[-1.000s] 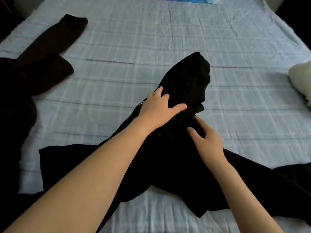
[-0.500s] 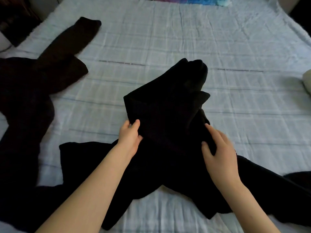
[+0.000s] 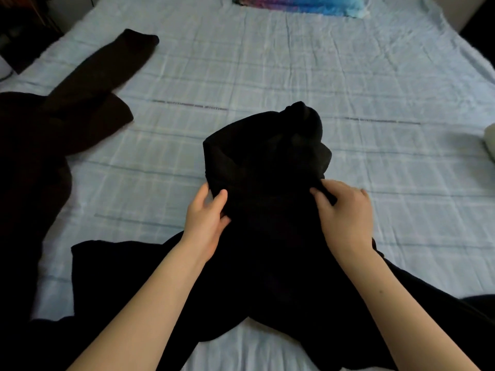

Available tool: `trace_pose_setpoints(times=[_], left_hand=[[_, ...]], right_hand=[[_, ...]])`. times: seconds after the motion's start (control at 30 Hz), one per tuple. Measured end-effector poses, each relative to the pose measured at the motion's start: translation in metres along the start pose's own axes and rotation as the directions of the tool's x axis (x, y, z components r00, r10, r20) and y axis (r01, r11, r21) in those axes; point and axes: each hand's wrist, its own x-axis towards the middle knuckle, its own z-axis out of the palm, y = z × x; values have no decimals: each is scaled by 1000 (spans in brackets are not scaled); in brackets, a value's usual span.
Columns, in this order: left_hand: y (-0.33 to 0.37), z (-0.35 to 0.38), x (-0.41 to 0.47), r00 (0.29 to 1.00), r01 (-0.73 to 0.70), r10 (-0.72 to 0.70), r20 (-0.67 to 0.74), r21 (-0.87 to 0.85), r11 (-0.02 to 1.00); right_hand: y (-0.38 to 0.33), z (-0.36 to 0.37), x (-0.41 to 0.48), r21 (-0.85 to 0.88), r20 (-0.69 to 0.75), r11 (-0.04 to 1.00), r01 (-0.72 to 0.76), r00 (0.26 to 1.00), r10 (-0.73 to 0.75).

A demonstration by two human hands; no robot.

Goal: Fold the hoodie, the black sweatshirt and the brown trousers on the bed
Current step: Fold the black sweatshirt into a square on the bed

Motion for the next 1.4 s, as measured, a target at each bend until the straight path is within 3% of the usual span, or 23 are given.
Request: trace_pose_setpoints(times=[0.1,0.3,0.57,0.73,0.8,0.87,0.93,1.0,1.07,1.13,1.17,1.27,1.33,1.4], left_hand=[[9,34,7,989,-103,97,113,43,994],[9,152,19,979,-167,141,150,183,969],[-19,294,26,964,-213,178,196,176,961],[-51,366,58,947,-267,208,246,235,935],[-74,387,71,949,-241,150,275,331,912],[-102,398,78,950,-132,-27,312,476,870],[-128,393,76,938,-118,-150,314,693,711],[-146,379,68,933,-298,-40,359,827,478],[-154,362,63,874,-483,97,475,873,74],[-163,345,61,866,-437,111,487,846,-305],[-169,337,59,889,-378,94,448,835,-401],[-194,316,61,927,-324,8,375,811,-487],[-212,305,66,926,-328,-17,376,786,-524],[-220,300,72,927,-332,-27,373,786,-521]], right_hand=[[21,-25,16,330,-172,942,-63,977,126],[78,-83,64,645,-241,761,-68,927,287],[183,-160,107,785,-203,615,-74,907,368],[239,-197,127,802,-290,597,18,886,363],[267,-198,126,769,-327,639,8,864,383],[299,-188,121,701,-271,698,-148,850,453],[329,-175,112,533,-79,716,-452,816,573],[349,-166,100,316,12,729,-607,771,637],[351,-161,89,147,-57,857,-494,861,506],[342,-149,80,12,-55,967,-256,965,257],[334,-140,78,-18,6,989,-144,990,144],[320,-103,77,-151,220,983,100,973,-65],[329,-83,79,-258,339,952,167,938,-72],[342,-71,81,-307,366,936,172,929,-51]])
